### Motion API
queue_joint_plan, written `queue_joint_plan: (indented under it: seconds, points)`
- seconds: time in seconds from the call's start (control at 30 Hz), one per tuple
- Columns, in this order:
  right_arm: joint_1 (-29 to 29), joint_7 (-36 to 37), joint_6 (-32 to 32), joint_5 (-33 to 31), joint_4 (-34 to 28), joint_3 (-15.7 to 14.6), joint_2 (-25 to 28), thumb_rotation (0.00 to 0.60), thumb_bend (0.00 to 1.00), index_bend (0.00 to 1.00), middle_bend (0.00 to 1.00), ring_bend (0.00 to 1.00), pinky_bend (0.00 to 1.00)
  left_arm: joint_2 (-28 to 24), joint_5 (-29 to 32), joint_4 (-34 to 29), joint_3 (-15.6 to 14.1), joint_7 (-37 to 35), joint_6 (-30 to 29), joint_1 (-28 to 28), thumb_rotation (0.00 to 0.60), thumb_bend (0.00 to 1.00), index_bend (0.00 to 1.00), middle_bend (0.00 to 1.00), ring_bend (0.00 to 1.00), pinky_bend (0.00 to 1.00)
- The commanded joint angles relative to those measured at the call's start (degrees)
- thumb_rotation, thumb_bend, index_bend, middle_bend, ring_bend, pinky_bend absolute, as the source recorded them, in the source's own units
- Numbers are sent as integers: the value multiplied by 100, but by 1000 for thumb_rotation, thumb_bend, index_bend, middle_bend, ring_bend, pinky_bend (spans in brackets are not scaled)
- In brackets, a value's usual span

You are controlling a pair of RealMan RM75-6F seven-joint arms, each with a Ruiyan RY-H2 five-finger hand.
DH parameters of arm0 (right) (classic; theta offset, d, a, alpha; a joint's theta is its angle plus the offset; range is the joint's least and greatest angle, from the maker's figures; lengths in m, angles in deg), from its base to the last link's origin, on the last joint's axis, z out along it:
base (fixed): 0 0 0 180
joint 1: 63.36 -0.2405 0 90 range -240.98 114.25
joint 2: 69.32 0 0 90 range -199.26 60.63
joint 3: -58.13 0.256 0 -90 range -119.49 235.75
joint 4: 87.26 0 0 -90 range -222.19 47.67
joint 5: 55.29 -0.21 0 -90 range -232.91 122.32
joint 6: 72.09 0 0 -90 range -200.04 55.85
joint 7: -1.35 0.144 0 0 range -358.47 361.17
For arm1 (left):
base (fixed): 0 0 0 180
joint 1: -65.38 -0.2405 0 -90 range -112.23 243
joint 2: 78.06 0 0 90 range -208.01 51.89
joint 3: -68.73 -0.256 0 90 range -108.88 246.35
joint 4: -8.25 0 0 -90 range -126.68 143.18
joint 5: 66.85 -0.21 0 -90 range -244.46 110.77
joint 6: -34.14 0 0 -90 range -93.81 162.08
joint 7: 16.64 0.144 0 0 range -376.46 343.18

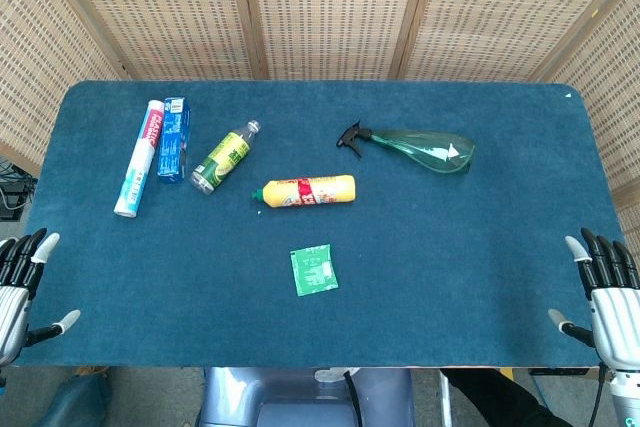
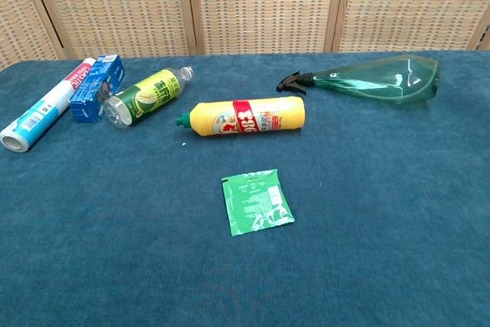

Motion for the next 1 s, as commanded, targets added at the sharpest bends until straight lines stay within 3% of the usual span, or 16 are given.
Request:
queue_joint_plan:
  seconds: [0.03,0.27,0.3,0.33,0.37,0.4,0.43,0.47,0.53,0.57,0.67,0.83,1.0]
  points:
    - [1,7,-1,5,0,-1,-1,600,0,0,0,0,0,-9,3,-9,-2,-2,0,-4,600,0,0,0,0,0]
    - [7,87,2,-24,5,7,18,600,0,0,0,0,0,23,-18,-88,-12,85,145,68,600,0,0,4,0,0]
    - [5,105,6,-37,7,14,21,600,0,0,0,0,0,102,-17,-131,41,165,171,118,600,0,0,57,37,0]
    - [1,113,13,-51,10,20,23,600,0,0,0,0,0,192,-23,-151,85,212,226,182,600,0,0,229,185,34]
    - [-4,116,29,-70,18,25,22,600,0,0,0,0,0,279,-49,-168,99,232,349,273,600,1,0,448,389,160]
    - [-13,114,57,-100,28,32,17,600,0,0,0,0,0,377,-88,-171,121,293,560,422,600,16,0,602,539,282]
    - [-20,114,74,-124,31,41,15,600,0,0,0,0,0,448,-95,-176,139,367,730,536,600,80,0,758,715,503]
    - [-26,113,94,-147,36,46,12,600,0,0,0,0,0,526,-58,-217,162,470,952,667,600,192,0,830,807,694]
    - [-38,90,117,-177,57,57,-6,600,0,0,0,0,0,631,138,-461,188,655,1613,1008,600,441,0,909,902,880]
    - [-42,85,118,-187,61,65,-14,600,0,0,0,0,0,636,266,-598,196,732,1944,1170,600,567,0,932,929,943]
    - [-54,68,132,-222,65,85,-37,600,0,0,0,0,0,677,789,-976,308,943,2959,1725,600,745,0,950,948,999]
    - [-87,-8,212,-347,105,126,-82,600,0,0,0,0,0,1095,2212,-1172,617,1229,4530,2755,600,802,0,956,960,1000]
    - [-117,-35,295,-456,146,154,-107,600,0,0,0,0,0,1577,3221,-969,706,1715,4901,3353,600,811,0,957,963,1000]
